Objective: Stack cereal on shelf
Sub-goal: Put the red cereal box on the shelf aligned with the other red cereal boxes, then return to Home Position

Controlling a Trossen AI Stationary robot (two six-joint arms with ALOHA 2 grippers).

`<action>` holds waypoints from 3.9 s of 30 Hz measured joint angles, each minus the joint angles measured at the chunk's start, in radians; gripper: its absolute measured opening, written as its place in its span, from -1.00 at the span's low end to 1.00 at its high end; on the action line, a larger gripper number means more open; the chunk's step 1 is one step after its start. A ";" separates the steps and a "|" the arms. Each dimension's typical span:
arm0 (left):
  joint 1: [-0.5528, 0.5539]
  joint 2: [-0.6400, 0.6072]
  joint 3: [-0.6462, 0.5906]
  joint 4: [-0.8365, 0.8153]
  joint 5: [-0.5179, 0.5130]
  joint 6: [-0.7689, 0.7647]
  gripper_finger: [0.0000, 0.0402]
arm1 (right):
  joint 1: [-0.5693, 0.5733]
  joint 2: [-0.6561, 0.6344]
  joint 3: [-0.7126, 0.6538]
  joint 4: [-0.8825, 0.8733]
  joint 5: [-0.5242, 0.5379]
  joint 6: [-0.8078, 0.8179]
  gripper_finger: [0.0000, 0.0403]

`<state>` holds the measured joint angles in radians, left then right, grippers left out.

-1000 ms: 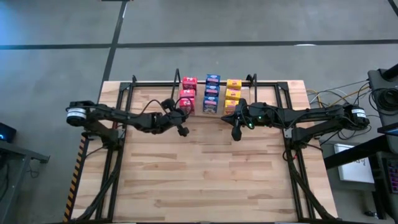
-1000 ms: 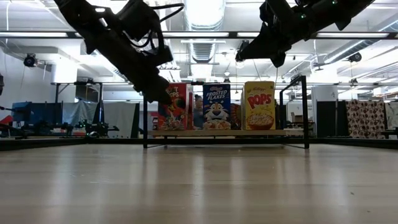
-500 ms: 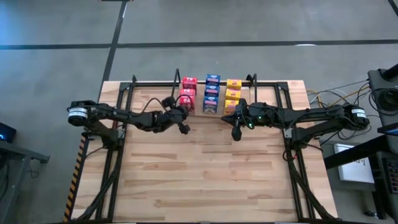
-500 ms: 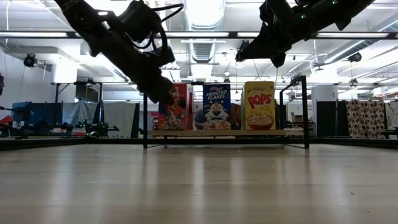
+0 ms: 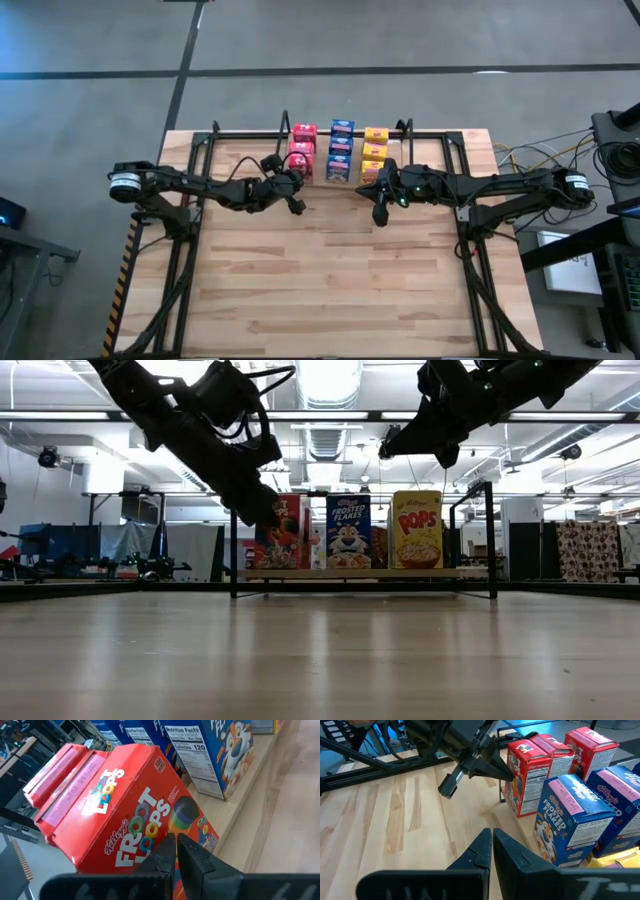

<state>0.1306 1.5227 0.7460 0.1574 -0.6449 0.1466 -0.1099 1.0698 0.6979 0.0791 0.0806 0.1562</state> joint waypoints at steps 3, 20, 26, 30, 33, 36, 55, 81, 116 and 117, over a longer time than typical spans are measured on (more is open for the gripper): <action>-0.005 0.000 0.000 -0.016 0.000 -0.002 -1.00 | 0.000 0.000 0.000 0.000 0.000 0.000 -0.96; -0.069 -0.081 0.000 -0.028 0.000 0.000 -1.00 | 0.002 0.000 0.000 -0.001 -0.003 -0.045 -0.96; -0.129 -0.178 0.000 -0.041 0.000 0.033 -1.00 | 0.001 -0.020 0.001 -0.007 -0.005 0.009 -0.96; -0.163 -0.250 0.000 -0.035 0.008 0.110 -1.00 | -0.017 -0.028 0.069 -0.116 -0.002 0.061 -0.96; -0.174 -0.298 0.000 -0.025 0.011 0.164 -1.00 | -0.042 -0.009 0.158 -0.236 -0.001 0.070 -0.96; -0.175 -0.337 0.000 -0.019 0.011 0.202 -1.00 | -0.067 0.026 0.249 -0.353 -0.001 0.069 -0.96; -0.175 -0.513 -0.089 -0.021 0.228 0.209 -1.00 | -0.048 0.052 0.321 -0.480 -0.020 -0.111 -0.96; -0.172 -1.200 -0.612 0.295 0.198 0.117 -1.00 | -0.038 -0.879 -0.619 0.179 -0.194 -0.431 -0.96; -0.172 -1.492 -0.730 -0.046 0.251 -0.104 -1.00 | -0.034 -1.039 -0.686 0.088 -0.211 -0.322 -0.96; -0.172 -1.492 -0.730 -0.048 0.251 -0.104 -1.00 | -0.034 -1.038 -0.686 0.089 -0.211 -0.322 -0.96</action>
<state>-0.0411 0.0307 0.0158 0.1092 -0.3934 0.0425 -0.1440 0.0319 0.0124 0.1681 -0.1305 -0.1661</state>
